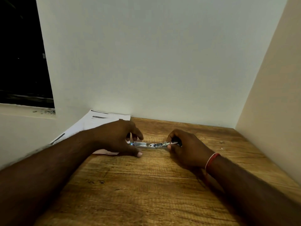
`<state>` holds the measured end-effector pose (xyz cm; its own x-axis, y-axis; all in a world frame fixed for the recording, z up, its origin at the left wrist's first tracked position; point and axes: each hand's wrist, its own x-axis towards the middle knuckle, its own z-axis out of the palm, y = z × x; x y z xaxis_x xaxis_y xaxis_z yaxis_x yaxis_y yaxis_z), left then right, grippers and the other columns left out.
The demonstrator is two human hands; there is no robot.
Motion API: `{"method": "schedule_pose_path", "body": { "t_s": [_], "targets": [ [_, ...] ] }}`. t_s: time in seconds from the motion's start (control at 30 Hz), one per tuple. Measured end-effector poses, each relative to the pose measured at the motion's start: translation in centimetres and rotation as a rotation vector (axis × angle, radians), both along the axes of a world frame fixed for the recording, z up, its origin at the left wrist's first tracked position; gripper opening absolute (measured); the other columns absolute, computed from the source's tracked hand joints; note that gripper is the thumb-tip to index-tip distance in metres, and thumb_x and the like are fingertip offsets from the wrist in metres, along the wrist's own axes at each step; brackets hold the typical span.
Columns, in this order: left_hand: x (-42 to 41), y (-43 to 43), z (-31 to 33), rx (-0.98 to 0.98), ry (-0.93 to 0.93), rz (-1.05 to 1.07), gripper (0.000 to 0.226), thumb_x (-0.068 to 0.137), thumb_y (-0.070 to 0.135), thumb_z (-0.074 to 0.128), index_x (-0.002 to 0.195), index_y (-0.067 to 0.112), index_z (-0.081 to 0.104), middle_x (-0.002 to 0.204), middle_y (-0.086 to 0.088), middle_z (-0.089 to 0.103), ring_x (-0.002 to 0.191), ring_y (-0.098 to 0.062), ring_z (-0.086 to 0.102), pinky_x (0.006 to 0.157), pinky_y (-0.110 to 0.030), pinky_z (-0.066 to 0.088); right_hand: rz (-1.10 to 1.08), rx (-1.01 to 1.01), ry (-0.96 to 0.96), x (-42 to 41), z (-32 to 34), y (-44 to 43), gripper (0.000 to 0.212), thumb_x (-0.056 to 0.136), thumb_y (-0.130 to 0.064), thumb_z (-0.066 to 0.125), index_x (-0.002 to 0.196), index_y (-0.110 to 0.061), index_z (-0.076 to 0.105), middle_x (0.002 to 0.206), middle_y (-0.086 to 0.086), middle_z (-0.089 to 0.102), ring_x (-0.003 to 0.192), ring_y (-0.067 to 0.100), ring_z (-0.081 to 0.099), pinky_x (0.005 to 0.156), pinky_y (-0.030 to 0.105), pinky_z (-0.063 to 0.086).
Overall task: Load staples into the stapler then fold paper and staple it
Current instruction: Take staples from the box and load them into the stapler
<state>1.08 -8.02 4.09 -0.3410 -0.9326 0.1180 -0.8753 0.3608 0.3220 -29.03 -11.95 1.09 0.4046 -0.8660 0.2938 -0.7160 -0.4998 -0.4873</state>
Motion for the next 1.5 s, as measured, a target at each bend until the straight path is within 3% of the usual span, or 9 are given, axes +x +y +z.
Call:
{"method": "schedule_pose_path", "body": {
  "t_s": [0.2,0.3,0.43,0.6,0.77,0.9,1.17,1.27,1.5],
  "targets": [
    [-0.1,-0.6,-0.8,-0.052,0.005,-0.008,0.018,0.094,0.050,0.087,0.102,0.034,0.085,0.106,0.018,0.076,0.097,-0.003,0.073,0.088,-0.038,0.063,0.036,0.217,-0.440,-0.6,0.2,-0.9,0.016,0.091,-0.018,0.089,0.102,-0.018,0.078,0.091,0.006,0.082,0.070,0.013,0.072,0.072,0.032,0.064],
    [-0.1,-0.8,-1.3,-0.094,0.056,0.000,0.016,0.098,0.053,0.081,0.101,0.037,0.078,0.101,0.016,0.077,0.094,-0.001,0.072,0.084,-0.034,0.062,0.098,0.299,-0.609,-0.8,0.3,-0.7,0.014,0.093,-0.009,0.084,0.107,-0.009,0.079,0.088,0.011,0.079,0.072,0.018,0.072,0.070,0.026,0.063],
    [-1.2,-0.9,-1.1,-0.168,0.390,0.029,0.013,0.101,0.043,0.082,0.106,0.033,0.076,0.091,0.006,0.079,0.081,-0.001,0.074,0.069,-0.017,0.053,0.144,0.313,-0.690,-0.5,-0.1,-0.6,0.016,0.095,-0.006,0.080,0.110,-0.010,0.082,0.100,0.012,0.084,0.088,0.024,0.081,0.088,0.035,0.066],
    [-4.1,0.4,-1.6,-0.196,0.660,0.013,0.018,0.097,0.030,0.087,0.109,0.020,0.078,0.088,-0.004,0.081,0.078,-0.012,0.082,0.076,-0.026,0.062,0.194,0.230,-0.782,0.3,0.1,0.4,0.027,0.084,-0.009,0.087,0.110,-0.007,0.082,0.100,0.012,0.085,0.088,0.024,0.082,0.080,0.031,0.066],
    [-5.6,1.3,-2.3,-0.259,0.682,0.022,0.020,0.092,0.030,0.092,0.105,0.023,0.079,0.083,0.001,0.083,0.075,-0.011,0.081,0.073,-0.027,0.061,0.193,0.128,-0.694,0.8,0.4,1.0,0.027,0.087,-0.020,0.087,0.113,-0.015,0.083,0.103,0.005,0.085,0.093,0.026,0.082,0.081,0.039,0.068],
    [-6.0,1.9,-2.0,-0.284,0.764,0.066,0.023,0.086,0.026,0.097,0.103,0.020,0.084,0.083,0.003,0.084,0.072,-0.006,0.082,0.070,-0.019,0.062,0.191,0.050,-0.652,0.9,0.9,1.6,0.022,0.090,-0.015,0.086,0.110,-0.021,0.082,0.099,-0.001,0.085,0.083,0.014,0.080,0.071,0.027,0.064],
    [-6.3,2.7,-2.0,-0.357,0.674,0.017,0.013,0.086,0.027,0.097,0.095,0.030,0.088,0.076,0.014,0.082,0.073,-0.004,0.079,0.072,-0.021,0.060,0.242,-0.079,-0.553,1.3,1.0,2.2,0.025,0.090,-0.009,0.086,0.113,-0.016,0.086,0.103,-0.010,0.086,0.100,0.002,0.080,0.086,0.013,0.057],
    [-6.1,2.9,-2.0,-0.376,0.662,0.006,0.012,0.087,0.031,0.096,0.096,0.032,0.088,0.079,0.015,0.082,0.075,-0.007,0.079,0.073,-0.027,0.062,0.241,-0.135,-0.525,1.3,1.1,2.5,0.024,0.090,-0.013,0.087,0.113,-0.018,0.086,0.104,-0.012,0.085,0.101,0.001,0.079,0.088,0.014,0.058],
    [-6.1,3.1,-1.9,-0.337,0.646,0.015,0.014,0.086,0.030,0.097,0.096,0.032,0.087,0.077,0.019,0.082,0.074,-0.002,0.079,0.071,-0.013,0.056,0.245,-0.207,-0.456,1.6,1.1,2.9,0.024,0.091,-0.015,0.086,0.114,-0.022,0.087,0.107,-0.015,0.085,0.104,0.000,0.079,0.092,0.021,0.061]
  ]
}}
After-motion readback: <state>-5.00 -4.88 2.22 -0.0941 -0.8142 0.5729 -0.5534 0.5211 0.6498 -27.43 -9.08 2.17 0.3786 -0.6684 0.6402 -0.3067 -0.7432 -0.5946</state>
